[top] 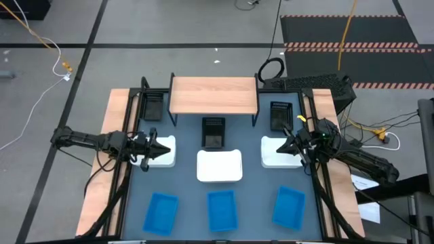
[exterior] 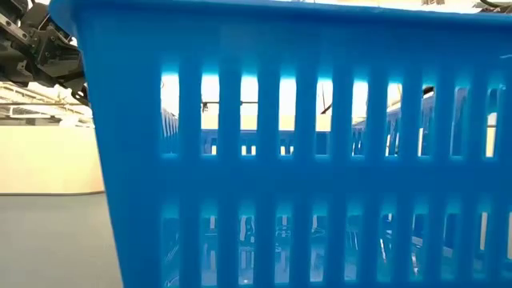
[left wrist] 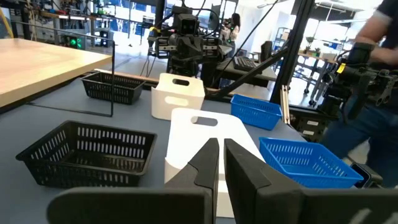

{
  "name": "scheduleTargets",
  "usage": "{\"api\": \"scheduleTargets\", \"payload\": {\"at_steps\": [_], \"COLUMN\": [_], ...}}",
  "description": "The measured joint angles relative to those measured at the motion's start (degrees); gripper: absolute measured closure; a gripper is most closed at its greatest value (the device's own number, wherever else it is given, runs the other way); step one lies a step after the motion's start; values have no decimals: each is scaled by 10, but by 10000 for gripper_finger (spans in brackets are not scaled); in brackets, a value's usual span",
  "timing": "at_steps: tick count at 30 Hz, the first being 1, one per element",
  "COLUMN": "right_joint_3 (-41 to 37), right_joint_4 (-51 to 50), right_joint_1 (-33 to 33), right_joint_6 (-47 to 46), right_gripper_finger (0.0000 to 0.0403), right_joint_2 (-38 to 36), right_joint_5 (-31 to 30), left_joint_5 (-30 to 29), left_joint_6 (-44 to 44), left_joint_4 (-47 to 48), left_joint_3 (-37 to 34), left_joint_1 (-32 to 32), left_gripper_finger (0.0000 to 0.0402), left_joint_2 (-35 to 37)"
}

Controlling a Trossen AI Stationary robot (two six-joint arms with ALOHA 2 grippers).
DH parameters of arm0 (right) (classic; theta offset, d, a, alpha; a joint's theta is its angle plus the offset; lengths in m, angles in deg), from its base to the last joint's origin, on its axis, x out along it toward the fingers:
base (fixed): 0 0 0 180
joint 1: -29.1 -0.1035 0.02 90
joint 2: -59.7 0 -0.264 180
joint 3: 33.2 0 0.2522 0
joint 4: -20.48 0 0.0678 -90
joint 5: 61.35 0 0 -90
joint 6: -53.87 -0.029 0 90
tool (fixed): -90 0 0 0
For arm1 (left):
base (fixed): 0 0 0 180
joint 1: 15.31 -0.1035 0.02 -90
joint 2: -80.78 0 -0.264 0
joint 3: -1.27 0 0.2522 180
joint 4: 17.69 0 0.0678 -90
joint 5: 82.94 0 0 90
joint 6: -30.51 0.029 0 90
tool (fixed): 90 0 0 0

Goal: Stack baskets on shelf by color

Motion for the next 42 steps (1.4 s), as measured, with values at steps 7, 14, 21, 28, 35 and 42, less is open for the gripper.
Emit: {"api": "scheduleTargets", "payload": {"at_steps": [7,14,21,28,35,42], "right_joint_3": [0,0,0,0,0,0], "right_joint_4": [0,1,21,20,18,22], "right_joint_1": [0,0,0,0,0,0], "right_joint_6": [0,51,97,21,-278,-398], "right_gripper_finger": [403,403,403,403,403,403], "right_joint_2": [0,0,0,0,0,0], "right_joint_5": [0,0,-18,-20,-114,-315], "left_joint_5": [0,0,0,0,0,0], "left_joint_6": [0,0,0,0,0,0], "left_joint_4": [0,0,0,0,0,0], "left_joint_3": [0,0,0,0,0,0], "left_joint_1": [0,0,0,0,0,0], "left_gripper_finger": [376,376,376,376,376,376], "left_joint_2": [0,0,0,0,0,0]}}
